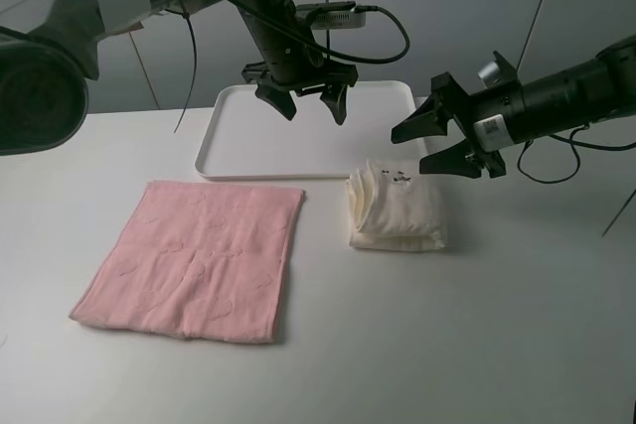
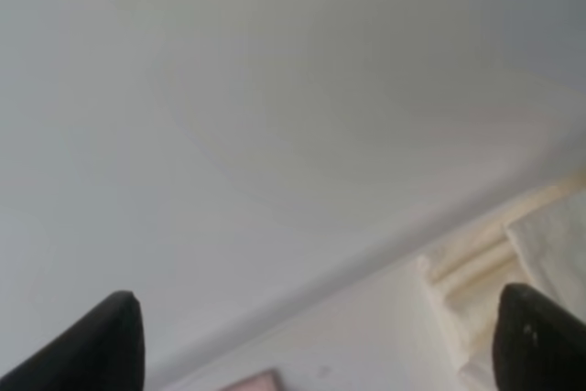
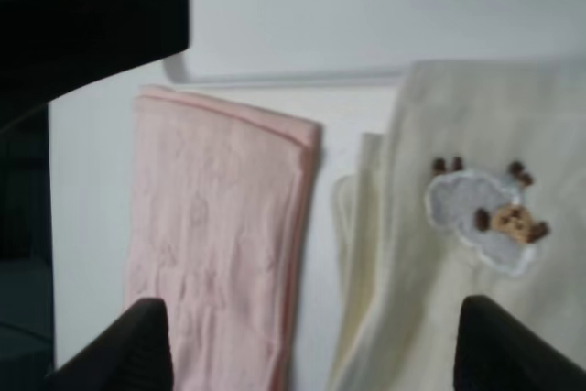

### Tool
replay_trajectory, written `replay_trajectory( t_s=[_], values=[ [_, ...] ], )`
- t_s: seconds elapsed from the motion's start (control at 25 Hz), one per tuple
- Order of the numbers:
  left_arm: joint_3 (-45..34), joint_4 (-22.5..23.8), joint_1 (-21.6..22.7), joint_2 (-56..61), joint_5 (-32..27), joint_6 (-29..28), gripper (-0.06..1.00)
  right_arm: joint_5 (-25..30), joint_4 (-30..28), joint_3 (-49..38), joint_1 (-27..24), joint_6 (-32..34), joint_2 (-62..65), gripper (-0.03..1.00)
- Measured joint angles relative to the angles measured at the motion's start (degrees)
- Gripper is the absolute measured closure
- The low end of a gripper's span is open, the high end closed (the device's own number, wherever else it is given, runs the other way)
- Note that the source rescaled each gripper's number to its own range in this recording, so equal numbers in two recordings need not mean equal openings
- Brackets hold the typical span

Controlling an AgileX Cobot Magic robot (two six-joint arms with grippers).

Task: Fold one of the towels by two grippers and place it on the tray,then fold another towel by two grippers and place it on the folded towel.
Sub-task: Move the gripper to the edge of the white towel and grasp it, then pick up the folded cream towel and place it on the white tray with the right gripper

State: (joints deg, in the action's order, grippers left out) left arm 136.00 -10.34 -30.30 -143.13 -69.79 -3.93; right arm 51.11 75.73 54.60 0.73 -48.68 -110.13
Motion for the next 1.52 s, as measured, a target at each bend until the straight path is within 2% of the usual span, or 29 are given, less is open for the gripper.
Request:
replay_trajectory(
  t_s=[0.16,0.28,0.6,0.92,1.04,1.16,1.36,1.52],
  values=[
    [0.0,-1.35,-0.02,0.0,0.0,0.71,-0.04,-3.59,-7.76,0.72,-0.73,4.43,0.0,0.28],
    [0.0,-1.59,-0.02,0.0,0.0,0.85,-0.04,-4.38,-9.74,1.01,-0.87,5.27,-0.25,0.28],
    [0.0,-2.09,-0.02,0.0,-0.35,1.52,-0.04,-3.76,-10.49,1.49,-1.48,6.42,-7.05,0.28],
    [0.0,-2.92,-0.02,0.0,-0.35,2.29,-0.04,-3.53,-9.81,1.84,-0.76,4.44,-9.75,0.29],
    [0.0,-2.92,-0.02,0.0,-0.35,2.29,-0.04,-4.09,-9.05,1.84,0.23,3.58,-10.27,0.36],
    [0.0,-2.92,-0.02,0.0,-0.35,2.29,-0.04,-5.31,-8.92,1.84,1.03,2.87,-10.4,0.52],
    [0.0,-2.92,-0.02,0.0,-0.35,2.6,-0.04,-6.76,-7.58,1.84,1.39,0.73,-10.5,0.88],
    [0.0,-6.35,0.43,0.0,-0.35,4.79,-0.04,-6.08,-6.23,1.84,1.39,-1.2,-10.5,0.88]
  ],
)
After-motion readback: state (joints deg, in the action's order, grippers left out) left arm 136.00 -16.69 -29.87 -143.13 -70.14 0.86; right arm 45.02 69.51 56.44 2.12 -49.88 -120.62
